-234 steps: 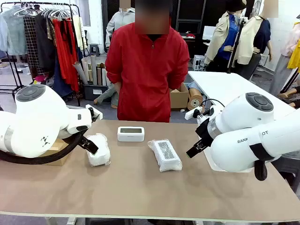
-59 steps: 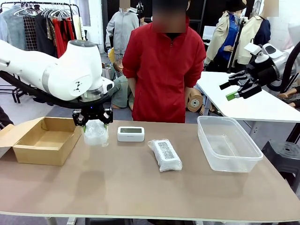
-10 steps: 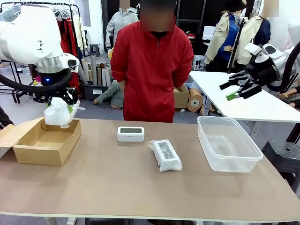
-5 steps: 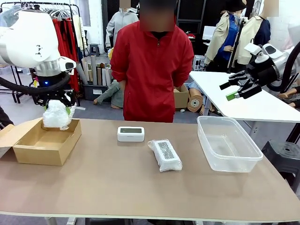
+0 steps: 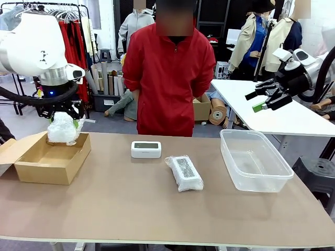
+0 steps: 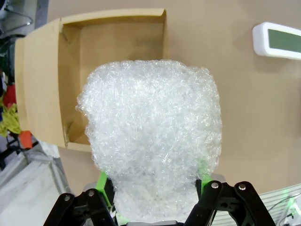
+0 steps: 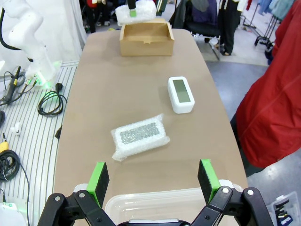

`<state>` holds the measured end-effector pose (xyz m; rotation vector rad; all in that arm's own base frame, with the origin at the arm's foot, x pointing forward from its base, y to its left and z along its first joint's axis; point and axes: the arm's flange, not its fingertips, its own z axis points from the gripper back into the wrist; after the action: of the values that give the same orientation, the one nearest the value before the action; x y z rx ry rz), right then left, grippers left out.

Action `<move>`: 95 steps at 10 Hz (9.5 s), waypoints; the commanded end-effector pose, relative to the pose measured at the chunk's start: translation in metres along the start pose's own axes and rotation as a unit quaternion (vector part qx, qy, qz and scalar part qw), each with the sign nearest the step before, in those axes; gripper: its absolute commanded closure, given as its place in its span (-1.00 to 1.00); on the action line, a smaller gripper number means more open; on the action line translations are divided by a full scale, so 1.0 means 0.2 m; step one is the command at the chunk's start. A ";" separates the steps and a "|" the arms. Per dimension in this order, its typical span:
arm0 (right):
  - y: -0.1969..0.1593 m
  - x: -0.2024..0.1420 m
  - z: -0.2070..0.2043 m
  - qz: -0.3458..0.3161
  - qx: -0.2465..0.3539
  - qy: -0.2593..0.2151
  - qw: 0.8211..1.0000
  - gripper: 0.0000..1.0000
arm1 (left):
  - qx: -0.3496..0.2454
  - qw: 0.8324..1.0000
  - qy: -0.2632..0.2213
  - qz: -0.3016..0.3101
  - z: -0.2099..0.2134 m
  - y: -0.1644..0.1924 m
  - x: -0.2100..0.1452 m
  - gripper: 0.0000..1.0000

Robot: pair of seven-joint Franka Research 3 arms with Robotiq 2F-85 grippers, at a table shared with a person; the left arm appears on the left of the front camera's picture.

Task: Separate and place wrapped and unwrapped clocks.
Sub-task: If the picked Digital clock is wrapped, place it in the Package Box ; if not, place it in the Organizing box, then pick up the Digital clock indicated by the person.

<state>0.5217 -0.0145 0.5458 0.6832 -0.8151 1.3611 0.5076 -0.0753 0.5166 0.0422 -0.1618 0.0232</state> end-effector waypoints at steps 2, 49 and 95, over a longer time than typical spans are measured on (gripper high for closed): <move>0.00 0.01 0.00 0.001 -0.001 -0.001 1.000 -1.00 | 0.023 0.999 -0.027 0.003 -0.12 0.13 0.17 1.00; 0.00 0.01 0.00 0.001 -0.001 -0.001 1.000 -1.00 | 0.138 0.986 0.052 -0.074 -0.85 0.39 0.24 -1.00; 0.00 0.01 0.00 0.001 -0.001 -0.001 1.000 -1.00 | -0.351 0.635 -0.315 -0.612 0.04 0.25 0.18 -1.00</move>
<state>0.5218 -0.0145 0.5457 0.6832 -0.8150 1.3610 0.5389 -0.0246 0.5328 -0.6296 -0.7964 -1.4673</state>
